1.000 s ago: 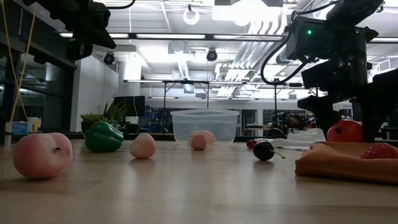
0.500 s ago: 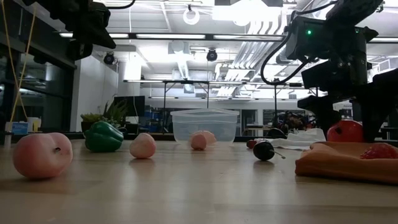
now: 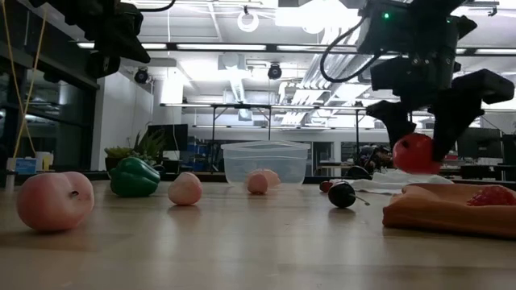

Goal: Pick and placing Produce into tupperware
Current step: Put the red apple into the transparent bin

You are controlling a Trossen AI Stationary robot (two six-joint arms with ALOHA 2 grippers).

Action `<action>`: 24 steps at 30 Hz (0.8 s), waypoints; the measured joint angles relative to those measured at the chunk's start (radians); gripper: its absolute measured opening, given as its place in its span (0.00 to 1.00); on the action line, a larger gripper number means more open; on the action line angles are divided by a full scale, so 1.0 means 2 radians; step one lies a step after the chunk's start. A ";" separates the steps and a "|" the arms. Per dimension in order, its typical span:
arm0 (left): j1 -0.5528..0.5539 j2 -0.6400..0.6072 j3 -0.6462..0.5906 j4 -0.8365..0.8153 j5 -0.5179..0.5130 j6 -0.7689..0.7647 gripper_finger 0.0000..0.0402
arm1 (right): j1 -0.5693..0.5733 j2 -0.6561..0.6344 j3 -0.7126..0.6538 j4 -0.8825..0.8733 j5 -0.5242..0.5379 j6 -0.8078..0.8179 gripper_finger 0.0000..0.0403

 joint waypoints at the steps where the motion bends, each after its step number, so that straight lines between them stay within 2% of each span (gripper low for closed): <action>1: 0.000 0.000 0.000 0.000 0.000 0.000 0.00 | 0.000 0.000 0.003 -0.002 0.002 -0.002 0.67; 15: 0.000 0.000 0.000 0.000 0.001 0.000 0.00 | -0.004 0.000 0.063 -0.018 0.059 -0.015 0.67; 24: 0.000 0.000 0.000 0.000 0.002 0.000 0.00 | -0.051 0.000 0.137 -0.017 0.071 -0.023 0.67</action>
